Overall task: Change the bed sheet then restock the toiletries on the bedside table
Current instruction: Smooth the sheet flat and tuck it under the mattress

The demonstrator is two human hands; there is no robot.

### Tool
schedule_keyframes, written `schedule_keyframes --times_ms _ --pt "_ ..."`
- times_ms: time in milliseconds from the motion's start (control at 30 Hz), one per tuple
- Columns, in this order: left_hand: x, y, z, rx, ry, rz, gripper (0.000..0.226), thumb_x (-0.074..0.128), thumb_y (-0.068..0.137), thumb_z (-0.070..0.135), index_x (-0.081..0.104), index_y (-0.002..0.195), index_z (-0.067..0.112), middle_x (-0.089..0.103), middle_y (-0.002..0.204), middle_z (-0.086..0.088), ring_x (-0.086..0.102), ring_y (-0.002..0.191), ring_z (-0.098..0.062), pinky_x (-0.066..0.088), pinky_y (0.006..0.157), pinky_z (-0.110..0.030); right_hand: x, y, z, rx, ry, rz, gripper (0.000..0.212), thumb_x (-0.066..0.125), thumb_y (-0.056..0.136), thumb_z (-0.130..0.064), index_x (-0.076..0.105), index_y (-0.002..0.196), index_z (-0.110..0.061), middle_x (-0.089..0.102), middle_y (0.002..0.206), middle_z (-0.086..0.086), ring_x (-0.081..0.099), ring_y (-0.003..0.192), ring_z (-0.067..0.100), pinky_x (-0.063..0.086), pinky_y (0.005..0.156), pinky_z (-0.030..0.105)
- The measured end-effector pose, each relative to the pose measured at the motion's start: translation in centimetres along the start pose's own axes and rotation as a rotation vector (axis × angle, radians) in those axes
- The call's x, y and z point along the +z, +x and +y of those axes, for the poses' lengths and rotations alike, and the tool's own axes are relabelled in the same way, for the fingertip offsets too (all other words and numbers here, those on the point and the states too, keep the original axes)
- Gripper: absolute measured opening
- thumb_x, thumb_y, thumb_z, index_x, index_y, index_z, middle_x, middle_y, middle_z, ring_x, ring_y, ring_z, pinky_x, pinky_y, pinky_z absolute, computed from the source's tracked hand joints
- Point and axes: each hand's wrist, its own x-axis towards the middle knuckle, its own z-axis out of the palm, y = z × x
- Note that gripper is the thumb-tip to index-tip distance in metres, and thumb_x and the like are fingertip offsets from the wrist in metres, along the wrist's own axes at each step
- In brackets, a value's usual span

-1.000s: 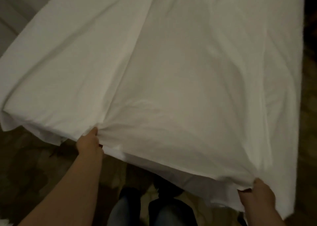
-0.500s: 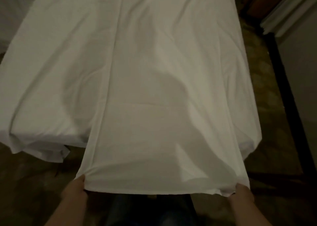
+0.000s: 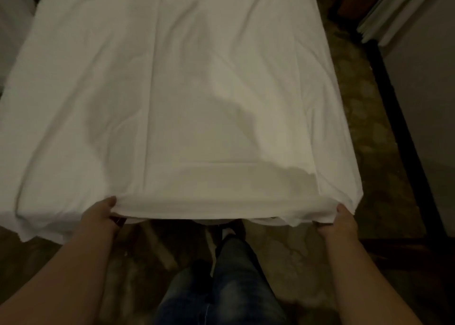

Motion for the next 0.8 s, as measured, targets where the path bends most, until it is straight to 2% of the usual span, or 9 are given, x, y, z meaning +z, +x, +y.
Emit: schedule_keyframes --times_ms 100,200,300,367,433,500,600,700,800 --pt "2.3 0.3 2.6 0.011 0.053 0.044 0.004 0.056 0.094 0.016 0.058 0.093 0.012 0.052 0.136 -0.005 0.052 0.122 -0.023 0.045 0.089 -0.033 5.5 0.3 -2.0 -0.029 -0.151 0.05 0.055 0.046 0.099 -0.028 0.021 0.147 -0.017 0.037 0.136 0.013 0.038 0.126 0.031 0.038 0.105 0.043" --pt "5.8 -0.1 5.6 0.057 0.097 0.061 0.038 0.058 0.093 0.018 0.052 0.13 0.012 0.054 0.131 -0.005 0.055 0.117 -0.022 0.044 0.095 -0.037 11.0 1.5 -3.8 -0.014 -0.267 0.07 0.045 0.052 0.095 -0.029 0.04 0.137 -0.017 0.044 0.13 0.014 0.045 0.115 0.032 0.041 0.102 0.046" --pt "10.1 0.5 8.9 0.082 0.112 0.04 0.019 0.055 0.094 0.021 0.059 0.112 0.016 0.057 0.1 -0.001 0.057 0.081 -0.016 0.048 0.072 -0.03 16.4 3.7 -5.6 0.017 -0.37 0.059 0.012 0.052 0.094 -0.023 0.054 0.098 -0.012 0.051 0.12 0.014 0.052 0.096 0.029 0.045 0.097 0.043" --pt "13.0 0.8 11.0 0.084 0.119 0.039 0.008 0.054 0.095 0.022 0.055 0.089 0.018 0.052 0.08 0.001 0.049 0.065 -0.013 0.043 0.058 -0.029 19.9 4.9 -6.4 -0.008 -0.361 0.015 0.012 0.051 0.094 -0.021 0.053 0.086 -0.012 0.052 0.115 0.013 0.052 0.094 0.026 0.046 0.094 0.042" --pt "15.9 1.0 13.2 0.099 0.108 0.027 0.005 0.054 0.095 0.022 0.053 0.091 0.018 0.049 0.076 0.001 0.048 0.064 -0.013 0.046 0.068 -0.033 23.0 6.1 -7.0 -0.031 -0.338 -0.037 0.011 0.051 0.095 -0.022 0.054 0.089 -0.013 0.054 0.113 0.012 0.054 0.093 0.025 0.046 0.092 0.044" --pt "18.7 0.9 15.5 0.113 0.103 0.008 0.005 0.053 0.095 0.021 0.053 0.097 0.017 0.05 0.08 0.0 0.05 0.068 -0.014 0.042 0.089 -0.045 25.7 7.2 -7.5 -0.038 -0.318 -0.078 0.011 0.05 0.095 -0.023 0.054 0.092 -0.013 0.056 0.109 0.011 0.055 0.098 0.026 0.045 0.096 0.047" --pt "22.5 0.5 18.6 0.153 0.104 -0.012 0.024 0.054 0.094 0.023 0.054 0.118 0.018 0.053 0.102 0.001 0.055 0.089 -0.014 0.033 0.102 -0.056 29.1 8.7 -8.2 -0.076 -0.284 -0.118 0.011 0.049 0.095 -0.023 0.054 0.097 -0.014 0.057 0.108 0.01 0.054 0.109 0.029 0.043 0.099 0.05" --pt "26.2 0.1 21.1 0.182 0.126 -0.032 0.036 0.055 0.094 0.022 0.051 0.13 0.019 0.052 0.115 0.001 0.055 0.1 -0.014 0.031 0.104 -0.055 32.2 10.6 -8.7 -0.104 -0.307 -0.142 0.01 0.049 0.095 -0.025 0.055 0.091 -0.019 0.057 0.112 0.007 0.056 0.103 0.024 0.043 0.098 0.049" --pt "29.0 0.4 22.8 0.21 0.126 -0.075 0.029 0.05 0.097 0.021 0.053 0.125 0.022 0.055 0.108 0.004 0.055 0.114 -0.013 0.032 0.106 -0.046 35.4 12.4 -9.0 -0.097 -0.353 -0.193 0.015 0.045 0.096 -0.025 0.056 0.104 -0.02 0.057 0.118 0.004 0.057 0.101 0.018 0.036 0.102 0.05"
